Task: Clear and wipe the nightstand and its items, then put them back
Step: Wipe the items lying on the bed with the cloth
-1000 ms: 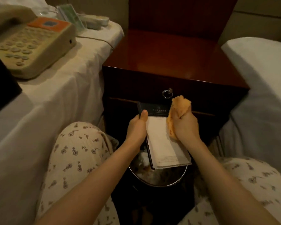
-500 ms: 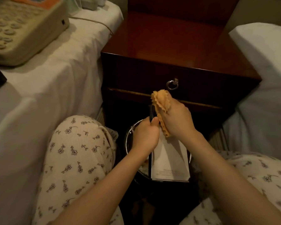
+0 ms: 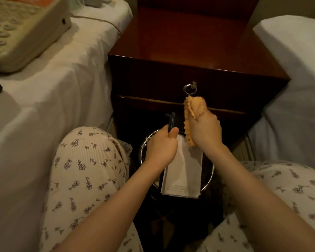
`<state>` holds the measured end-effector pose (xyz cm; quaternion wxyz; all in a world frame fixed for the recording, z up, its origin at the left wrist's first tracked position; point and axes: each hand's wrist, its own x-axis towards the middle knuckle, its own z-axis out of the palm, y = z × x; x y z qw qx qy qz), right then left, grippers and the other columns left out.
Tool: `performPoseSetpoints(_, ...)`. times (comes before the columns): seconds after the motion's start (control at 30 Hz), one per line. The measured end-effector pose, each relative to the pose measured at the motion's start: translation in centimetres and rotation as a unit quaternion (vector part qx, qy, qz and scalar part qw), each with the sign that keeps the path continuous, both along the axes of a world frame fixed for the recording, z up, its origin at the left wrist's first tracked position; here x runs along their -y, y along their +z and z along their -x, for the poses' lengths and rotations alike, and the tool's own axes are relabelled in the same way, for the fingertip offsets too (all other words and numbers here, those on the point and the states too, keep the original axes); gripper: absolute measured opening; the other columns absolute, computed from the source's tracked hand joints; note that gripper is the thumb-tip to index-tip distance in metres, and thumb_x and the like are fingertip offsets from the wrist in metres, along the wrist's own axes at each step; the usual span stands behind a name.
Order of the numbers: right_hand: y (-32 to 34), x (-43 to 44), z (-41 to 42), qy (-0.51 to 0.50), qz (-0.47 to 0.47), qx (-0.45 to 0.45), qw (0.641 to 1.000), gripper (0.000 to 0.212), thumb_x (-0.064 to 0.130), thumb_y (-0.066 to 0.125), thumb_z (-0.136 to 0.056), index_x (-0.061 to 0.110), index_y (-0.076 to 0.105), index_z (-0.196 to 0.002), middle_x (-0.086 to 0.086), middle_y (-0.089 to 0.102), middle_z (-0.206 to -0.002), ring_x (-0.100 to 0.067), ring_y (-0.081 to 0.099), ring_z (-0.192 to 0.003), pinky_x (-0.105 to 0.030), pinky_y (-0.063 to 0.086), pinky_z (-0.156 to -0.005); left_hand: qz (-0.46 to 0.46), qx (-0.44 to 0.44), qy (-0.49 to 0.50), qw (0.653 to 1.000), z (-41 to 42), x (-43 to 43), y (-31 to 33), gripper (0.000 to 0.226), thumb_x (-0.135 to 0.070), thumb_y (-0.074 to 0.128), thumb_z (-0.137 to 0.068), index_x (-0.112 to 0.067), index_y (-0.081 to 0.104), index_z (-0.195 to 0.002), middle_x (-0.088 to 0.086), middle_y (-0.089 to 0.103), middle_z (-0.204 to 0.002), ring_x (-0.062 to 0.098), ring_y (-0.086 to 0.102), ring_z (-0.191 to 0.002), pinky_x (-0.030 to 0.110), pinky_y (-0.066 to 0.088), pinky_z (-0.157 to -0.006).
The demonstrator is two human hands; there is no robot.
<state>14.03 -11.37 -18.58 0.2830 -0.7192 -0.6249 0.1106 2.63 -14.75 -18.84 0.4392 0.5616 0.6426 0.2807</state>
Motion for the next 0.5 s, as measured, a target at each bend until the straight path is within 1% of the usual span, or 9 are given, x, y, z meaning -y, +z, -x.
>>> performPoseSetpoints(0.07, -0.1, -0.7, -0.7, -0.043, 0.052, 0.008, 0.998, 0.041, 0.039, 0.038, -0.098, 0.017, 0.038, -0.133, -0.006, 0.06, -0.094, -0.031, 0.063, -0.088, -0.041, 0.052, -0.075, 0.003, -0.025, -0.012, 1.0, 0.0, -0.1, -0.1, 0.036, -0.034, 0.031, -0.101, -0.015, 0.053, -0.123, 0.006, 0.06, -0.111, 0.027, 0.054, -0.111, 0.032, 0.038, -0.081)
performPoseSetpoints(0.1, -0.1, -0.8, -0.8, -0.023, 0.056, -0.005, 0.998, 0.04, 0.04, 0.039, -0.097, 0.017, 0.042, -0.129, -0.004, 0.059, -0.091, -0.029, 0.063, -0.087, -0.038, 0.051, -0.073, 0.006, -0.037, -0.017, 0.999, 0.0, -0.1, -0.1, 0.037, -0.034, 0.031, -0.101, -0.015, 0.051, -0.125, 0.007, 0.06, -0.117, 0.028, 0.053, -0.113, 0.033, 0.038, -0.082)
performPoseSetpoints(0.17, 0.1, -0.4, -0.1, 0.054, 0.016, -0.052, 0.997, 0.035, 0.041, 0.043, -0.095, 0.017, 0.053, -0.118, 0.001, 0.059, -0.088, -0.022, 0.062, -0.084, -0.034, 0.049, -0.07, 0.002, -0.058, -0.026, 0.998, 0.0, -0.1, 0.0, 0.039, -0.034, 0.03, -0.101, -0.015, 0.049, -0.129, 0.008, 0.057, -0.123, 0.027, 0.051, -0.115, 0.029, 0.035, -0.08)
performPoseSetpoints(0.23, 0.1, -0.1, 0.4, 0.098, -0.029, -0.091, 0.991, 0.032, 0.041, 0.046, -0.094, 0.018, 0.058, -0.114, 0.006, 0.056, -0.091, -0.016, 0.059, -0.085, -0.03, 0.046, -0.071, -0.008, -0.056, -0.02, 0.998, 0.0, -0.1, 0.2, 0.04, -0.033, 0.029, -0.102, -0.014, 0.047, -0.132, 0.007, 0.055, -0.127, 0.025, 0.049, -0.118, 0.026, 0.03, -0.078)
performPoseSetpoints(0.3, -0.3, -0.3, 0.1, 0.066, -0.038, -0.092, 0.993, 0.031, 0.04, 0.046, -0.094, 0.018, 0.058, -0.112, 0.003, 0.058, -0.09, -0.021, 0.061, -0.085, -0.034, 0.049, -0.072, -0.006, -0.02, -0.003, 1.0, 0.1, 0.0, 0.3, 0.039, -0.032, 0.03, -0.102, -0.014, 0.047, -0.133, 0.002, 0.055, -0.123, 0.024, 0.048, -0.121, 0.024, 0.029, -0.08)
performPoseSetpoints(0.37, -0.8, -0.8, -0.9, -0.013, -0.014, -0.029, 0.999, 0.031, 0.039, 0.043, -0.095, 0.015, 0.054, -0.111, -0.005, 0.061, -0.092, -0.028, 0.063, -0.084, -0.04, 0.051, -0.072, 0.0, 0.023, 0.035, 0.999, 0.3, -0.3, 0.2, 0.038, -0.032, 0.031, -0.102, -0.016, 0.05, -0.13, -0.005, 0.054, -0.115, 0.023, 0.049, -0.12, 0.026, 0.032, -0.084)
performPoseSetpoints(0.4, -1.0, -0.9, -1.2, -0.043, 0.005, -0.004, 0.999, 0.033, 0.039, 0.042, -0.095, 0.013, 0.052, -0.113, -0.008, 0.062, -0.096, -0.03, 0.062, -0.086, -0.041, 0.051, -0.072, 0.003, 0.04, 0.058, 0.998, 0.4, -0.6, 0.1, 0.037, -0.033, 0.031, -0.101, -0.017, 0.052, -0.128, -0.005, 0.055, -0.115, 0.024, 0.05, -0.118, 0.028, 0.036, -0.087)
performPoseSetpoints(0.43, -1.1, -0.9, -1.3, -0.056, 0.017, 0.0, 0.998, 0.036, 0.038, 0.042, -0.095, 0.011, 0.05, -0.118, -0.01, 0.061, -0.101, -0.031, 0.062, -0.089, -0.041, 0.051, -0.073, 0.006, 0.051, 0.078, 0.996, 0.6, -0.9, -0.1, 0.037, -0.034, 0.031, -0.101, -0.018, 0.051, -0.128, -0.002, 0.057, -0.119, 0.025, 0.051, -0.117, 0.032, 0.039, -0.092)
performPoseSetpoints(0.5, -1.3, -0.2, -0.4, -0.033, 0.013, -0.03, 0.999, 0.041, 0.036, 0.043, -0.095, 0.011, 0.044, -0.128, -0.011, 0.059, -0.112, -0.03, 0.06, -0.096, -0.04, 0.05, -0.078, 0.013, 0.061, 0.11, 0.992, 0.9, -1.4, -0.2, 0.041, -0.036, 0.029, -0.101, -0.016, 0.048, -0.133, 0.004, 0.055, -0.127, 0.026, 0.05, -0.119, 0.04, 0.04, -0.1)
